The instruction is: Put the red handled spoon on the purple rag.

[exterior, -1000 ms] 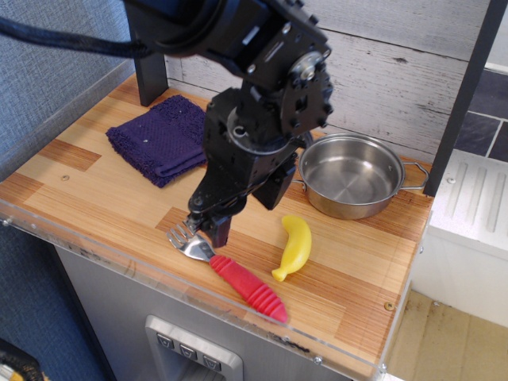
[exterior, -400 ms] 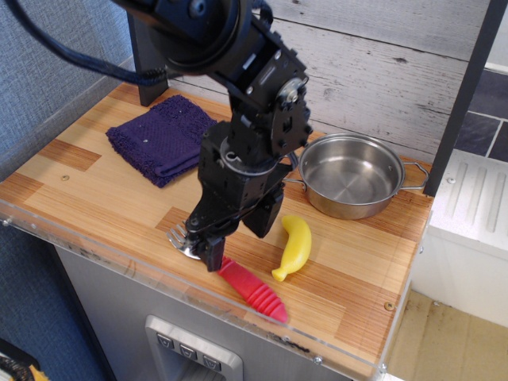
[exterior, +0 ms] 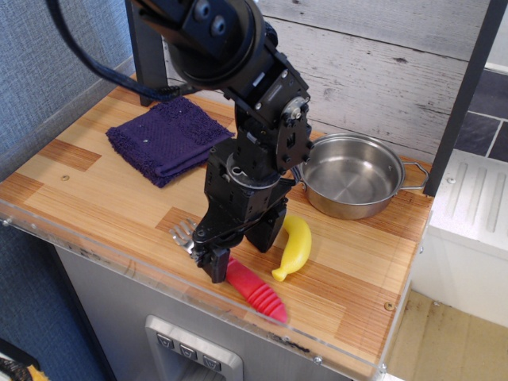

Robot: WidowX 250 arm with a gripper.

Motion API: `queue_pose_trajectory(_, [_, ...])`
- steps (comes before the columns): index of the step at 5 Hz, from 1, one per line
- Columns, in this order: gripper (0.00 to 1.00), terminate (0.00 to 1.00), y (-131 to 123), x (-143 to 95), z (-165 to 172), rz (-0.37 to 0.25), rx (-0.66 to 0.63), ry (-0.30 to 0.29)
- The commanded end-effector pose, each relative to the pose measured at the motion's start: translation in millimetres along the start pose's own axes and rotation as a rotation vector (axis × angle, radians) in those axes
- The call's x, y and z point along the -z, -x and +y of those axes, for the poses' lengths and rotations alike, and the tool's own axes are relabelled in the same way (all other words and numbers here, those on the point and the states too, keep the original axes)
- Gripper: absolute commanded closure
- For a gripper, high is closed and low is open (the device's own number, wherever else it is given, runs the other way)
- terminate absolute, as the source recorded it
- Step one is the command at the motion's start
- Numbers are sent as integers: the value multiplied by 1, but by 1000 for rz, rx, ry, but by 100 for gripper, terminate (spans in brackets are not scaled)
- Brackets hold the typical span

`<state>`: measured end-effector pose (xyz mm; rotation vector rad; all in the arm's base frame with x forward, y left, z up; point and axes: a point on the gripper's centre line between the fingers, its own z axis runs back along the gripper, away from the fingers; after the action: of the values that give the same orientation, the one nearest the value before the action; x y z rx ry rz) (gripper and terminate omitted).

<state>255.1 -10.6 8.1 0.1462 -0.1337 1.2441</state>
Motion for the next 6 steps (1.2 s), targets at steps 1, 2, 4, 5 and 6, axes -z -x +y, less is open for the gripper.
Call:
queue_pose_trajectory(1, [100,0,4,7,-1,4,-2,10])
queue_pose_trajectory(2, [100,0,4,3,-3,-5,3,16])
queue_pose_trajectory(4, [100,0,9,-1,0,5,9,20])
queue_pose_trajectory(5, [100,0,5,-12,2,4,11,41])
queue_pose_trajectory(6, [100,0,3,-26,3,-7,31,46])
